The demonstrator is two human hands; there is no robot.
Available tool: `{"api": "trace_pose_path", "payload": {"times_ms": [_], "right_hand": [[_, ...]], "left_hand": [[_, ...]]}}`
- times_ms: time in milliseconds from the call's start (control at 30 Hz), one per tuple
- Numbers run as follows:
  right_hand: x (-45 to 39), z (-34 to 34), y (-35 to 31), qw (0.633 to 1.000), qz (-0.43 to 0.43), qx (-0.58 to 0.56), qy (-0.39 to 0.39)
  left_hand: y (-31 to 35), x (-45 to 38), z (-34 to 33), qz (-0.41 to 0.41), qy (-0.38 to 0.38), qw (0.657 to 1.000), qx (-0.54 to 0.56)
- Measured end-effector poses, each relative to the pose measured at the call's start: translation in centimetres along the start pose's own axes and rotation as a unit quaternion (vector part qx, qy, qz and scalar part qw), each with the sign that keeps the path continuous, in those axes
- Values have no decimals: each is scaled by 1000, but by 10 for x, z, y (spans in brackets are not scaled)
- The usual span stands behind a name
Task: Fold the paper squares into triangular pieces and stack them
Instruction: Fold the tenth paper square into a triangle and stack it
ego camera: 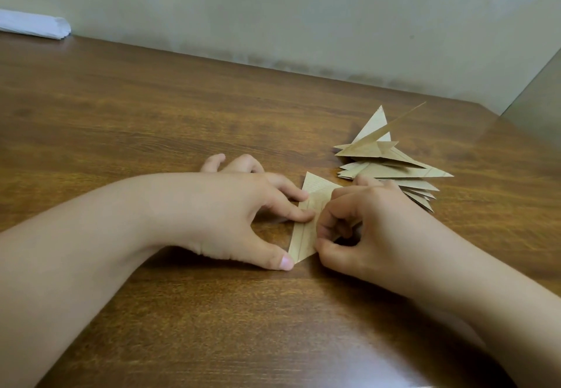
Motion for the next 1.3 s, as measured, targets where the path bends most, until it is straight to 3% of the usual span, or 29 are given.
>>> {"api": "trace_pose_path", "payload": {"times_ms": [633, 967, 1100, 1233, 1300], "right_hand": [[3, 19, 36, 997, -83, 5, -3], [11, 28, 60, 985, -169, -26, -16], [13, 33, 36, 994, -101, -32, 39], [6, 7, -10, 998, 29, -54, -27], [2, -2, -18, 997, 49, -48, -44]], "left_hand": [[1, 0, 0, -3, 16, 1000, -2], [1, 1, 0, 5, 9, 1000, 2], [1, 1, 0, 1, 9, 1000, 7], [0, 1, 0, -9, 13, 1000, -3], [0, 1, 0, -11, 14, 1000, -5]]}}
Point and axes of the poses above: each hand's wrist, its own x-axis away from the middle knuckle, its own z-axis out of the back of the hand, y = z × x, the point moved 3 cm from there along -x, towards the middle knuckle, and after that the axes turned 1 degree about -y, right-handed, at the moved point
